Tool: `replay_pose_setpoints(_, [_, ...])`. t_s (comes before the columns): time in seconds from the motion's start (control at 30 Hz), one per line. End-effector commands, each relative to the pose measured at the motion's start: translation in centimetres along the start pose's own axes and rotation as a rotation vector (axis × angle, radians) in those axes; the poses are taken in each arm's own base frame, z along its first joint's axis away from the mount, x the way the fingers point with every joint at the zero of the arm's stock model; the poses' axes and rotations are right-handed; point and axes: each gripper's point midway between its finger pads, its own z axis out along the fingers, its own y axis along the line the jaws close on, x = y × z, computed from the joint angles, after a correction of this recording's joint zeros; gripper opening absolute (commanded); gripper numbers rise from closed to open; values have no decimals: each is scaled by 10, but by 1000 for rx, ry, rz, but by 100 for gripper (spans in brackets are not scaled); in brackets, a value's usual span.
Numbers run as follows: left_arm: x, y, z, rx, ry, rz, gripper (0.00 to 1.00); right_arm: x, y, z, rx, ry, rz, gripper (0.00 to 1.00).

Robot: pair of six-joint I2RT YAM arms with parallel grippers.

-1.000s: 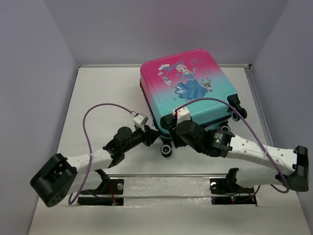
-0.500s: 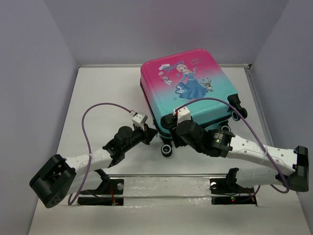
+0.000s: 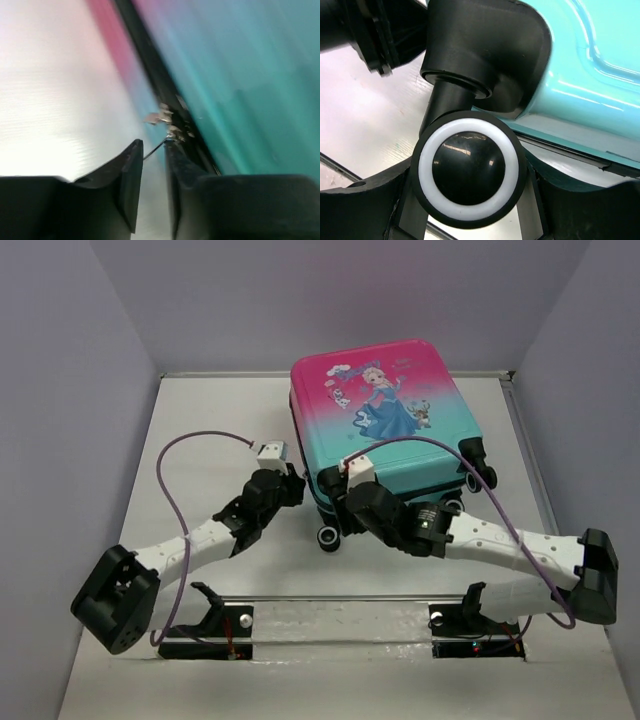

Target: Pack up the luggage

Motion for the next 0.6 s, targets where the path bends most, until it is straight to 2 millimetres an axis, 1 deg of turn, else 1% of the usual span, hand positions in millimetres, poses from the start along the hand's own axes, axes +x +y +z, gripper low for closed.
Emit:
replay_pose_setpoints(0.0, [-89,45,-33,-233,-317,-201,52,-59,85,3,-283,-109,43,7])
replay_pose_setpoints(0.03, [-96,45,-45,-230,-344,-226,77,-65,93,8,-296,-122,32,7])
replay_pose_setpoints(0.07, [-117,46,-73,-233,-412,-271,89,-81,109,17,-323,-147,37,7])
replay_pose_setpoints(0.1, [-130,46,-90,-232,-455,-290,92,-90,118,21,-341,-162,37,7])
replay_pose_setpoints(0.13, [-153,44,-123,-201,-543,-327,91,-100,126,24,-358,-179,42,7])
replay_pose_setpoints(0.17, [-171,47,-145,-219,-608,-356,94,-100,142,36,-398,-173,35,7])
replay_pose_setpoints(0.2, [-177,51,-163,-229,-629,-351,99,-125,157,30,-447,-214,51,7])
replay_pose_setpoints(0.23, [-199,48,-198,-191,-719,-378,99,-132,171,33,-490,-216,49,7])
replay_pose_setpoints(0.27, [-201,52,-209,-205,-726,-363,99,-148,187,42,-510,-231,62,7])
replay_pose_setpoints(0.3, [-208,51,-223,-197,-747,-373,99,-132,192,56,-511,-190,46,9])
replay_pose_setpoints(0.33, [-223,48,-244,-180,-786,-377,99,-156,204,50,-548,-229,62,34])
replay_pose_setpoints(0.37, [-224,47,-248,-184,-772,-359,99,-162,207,54,-540,-231,69,55])
replay_pose_setpoints(0.4, [-221,47,-250,-194,-744,-335,99,-158,206,60,-517,-203,62,72])
replay_pose_setpoints(0.43, [-230,41,-259,-168,-745,-324,99,-168,201,55,-491,-226,71,100])
replay_pose_setpoints(0.47, [-231,39,-262,-162,-735,-313,99,-169,195,51,-479,-232,73,100])
replay_pose_setpoints(0.5, [-227,39,-261,-168,-707,-293,99,-171,189,44,-470,-244,75,100])
replay_pose_setpoints(0.53, [-231,33,-265,-142,-702,-283,99,-174,174,23,-465,-270,70,100])
replay_pose_setpoints(0.57, [-232,29,-266,-125,-694,-269,99,-178,164,10,-455,-292,72,100])
